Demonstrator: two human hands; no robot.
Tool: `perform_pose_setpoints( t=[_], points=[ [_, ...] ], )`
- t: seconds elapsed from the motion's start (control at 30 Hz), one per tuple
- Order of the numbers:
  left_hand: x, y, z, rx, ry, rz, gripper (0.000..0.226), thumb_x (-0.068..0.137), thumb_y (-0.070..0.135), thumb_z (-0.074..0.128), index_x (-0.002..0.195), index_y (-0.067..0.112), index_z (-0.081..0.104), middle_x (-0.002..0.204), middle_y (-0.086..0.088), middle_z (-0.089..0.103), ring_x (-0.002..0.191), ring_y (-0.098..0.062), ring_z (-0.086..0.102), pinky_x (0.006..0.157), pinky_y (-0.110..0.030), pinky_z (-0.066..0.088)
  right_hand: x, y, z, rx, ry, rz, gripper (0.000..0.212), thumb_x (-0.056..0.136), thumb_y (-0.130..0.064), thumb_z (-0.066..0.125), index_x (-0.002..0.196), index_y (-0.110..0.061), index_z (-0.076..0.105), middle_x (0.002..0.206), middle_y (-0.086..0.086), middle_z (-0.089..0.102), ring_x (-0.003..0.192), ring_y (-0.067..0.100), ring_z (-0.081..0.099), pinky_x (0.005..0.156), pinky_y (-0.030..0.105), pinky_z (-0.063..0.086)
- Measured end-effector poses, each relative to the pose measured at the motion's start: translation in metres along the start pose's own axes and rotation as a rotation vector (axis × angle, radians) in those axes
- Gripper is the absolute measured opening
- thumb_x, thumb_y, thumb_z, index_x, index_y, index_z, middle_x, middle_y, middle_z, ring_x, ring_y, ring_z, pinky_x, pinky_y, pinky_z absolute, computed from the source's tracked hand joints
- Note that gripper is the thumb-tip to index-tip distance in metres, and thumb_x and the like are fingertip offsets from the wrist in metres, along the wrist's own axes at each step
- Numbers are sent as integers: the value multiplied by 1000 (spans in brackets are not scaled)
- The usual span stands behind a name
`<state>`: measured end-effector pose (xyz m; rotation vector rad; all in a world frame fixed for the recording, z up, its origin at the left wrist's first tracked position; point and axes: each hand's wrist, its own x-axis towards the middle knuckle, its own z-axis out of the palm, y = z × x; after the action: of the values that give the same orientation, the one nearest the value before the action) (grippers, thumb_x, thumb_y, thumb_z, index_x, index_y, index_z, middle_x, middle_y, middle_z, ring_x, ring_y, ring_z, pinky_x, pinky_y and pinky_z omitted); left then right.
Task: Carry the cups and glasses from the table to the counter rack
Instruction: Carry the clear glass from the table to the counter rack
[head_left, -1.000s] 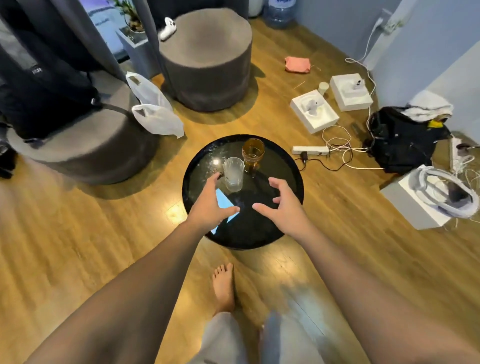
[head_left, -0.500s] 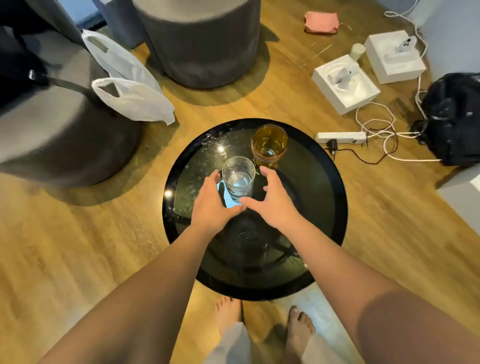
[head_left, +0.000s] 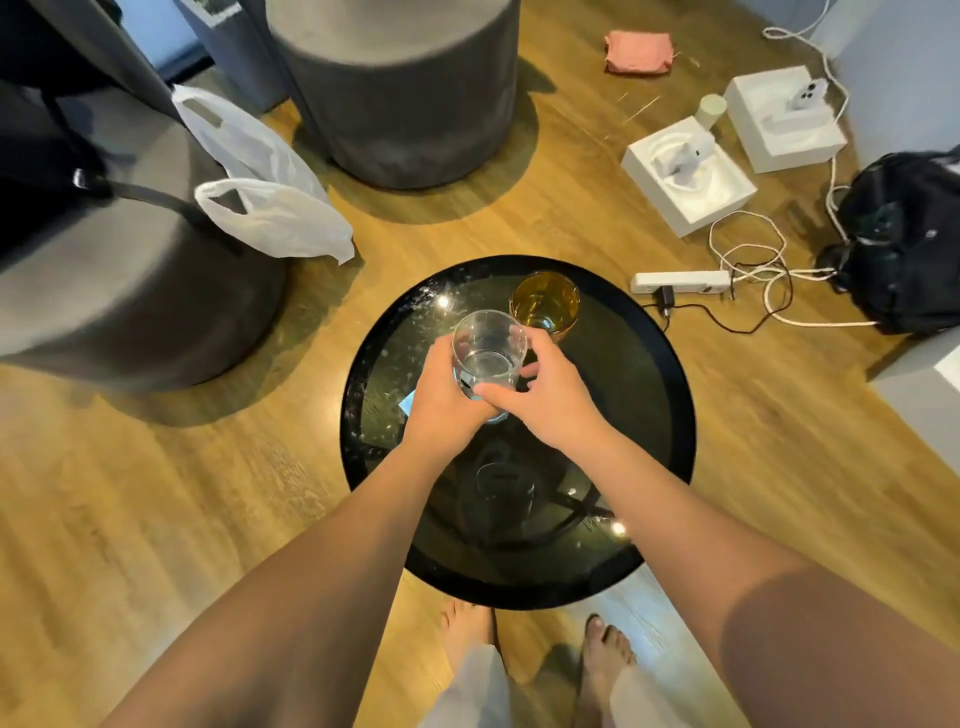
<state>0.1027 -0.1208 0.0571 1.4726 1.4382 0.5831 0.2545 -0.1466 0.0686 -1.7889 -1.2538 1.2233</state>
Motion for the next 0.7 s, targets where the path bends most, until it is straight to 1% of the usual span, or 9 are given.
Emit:
perform_pose_setpoints(
  t=[0.1,0.17,0.23,0.3,0.37,0.43,0.53,0.63,0.7],
  points=[
    [-14,52,-13,-51,16,40,72,66,30,87,116,60,43,121,19,55,111,2,60,89,-17,52,-17,-46,-30,-9,47,-33,78,62,-65,79,129,-47,43,122,-24,53,105,-5,57,80,18,50],
    [-25,98,-21,-92,35,88,71,64,31,86,116,59,46,121,16,54,111,0,60,94,-31,55,-32,-84,-60,5,92,-54,70,62,-66,79,120,-49,44,119,-24,56,105,-2,60,84,25,54],
    [-33,150,-28,-100,30,137,71,64,30,83,123,48,46,121,13,52,114,-5,59,98,-40,55,-47,-122,-93,30,146,-87,65,62,-68,77,115,-48,46,115,-23,59,101,-4,62,79,19,54],
    [-41,206,-32,-62,19,198,80,67,29,84,132,41,40,126,8,49,118,-11,56,100,-45,53,-66,-166,-128,43,207,-124,68,61,-71,74,117,-43,47,117,-20,59,101,-5,61,76,14,51],
    [-50,264,-34,-38,7,248,89,69,34,89,137,40,33,135,7,49,122,-13,55,101,-42,54,-86,-209,-165,38,257,-174,72,62,-72,71,120,-39,44,123,-13,57,108,5,60,80,22,52],
    [-61,317,-35,-69,-20,274,93,68,39,91,136,45,28,140,7,50,122,-11,57,96,-33,58,-107,-249,-199,53,276,-196,77,63,-74,67,126,-38,40,128,-11,54,113,10,58,79,23,52],
    [-85,395,-40,-111,-39,363,90,62,43,91,127,52,29,129,16,54,110,2,60,80,-16,55,-142,-299,-253,41,288,-257,79,72,-65,74,135,-33,38,134,-9,52,121,15,57,85,29,53],
    [-114,469,-42,-139,-58,472,82,59,41,92,115,55,34,117,24,56,105,9,62,74,-11,54,-176,-338,-306,2,299,-304,96,71,-60,80,147,-32,28,143,-5,49,123,15,53,78,20,47],
    [-128,507,-37,-165,-75,530,80,66,29,94,119,49,37,118,21,58,105,4,65,75,-12,56,-196,-356,-336,-6,331,-357,99,70,-59,81,149,-31,27,138,-8,50,116,9,54,71,11,45]
  ],
)
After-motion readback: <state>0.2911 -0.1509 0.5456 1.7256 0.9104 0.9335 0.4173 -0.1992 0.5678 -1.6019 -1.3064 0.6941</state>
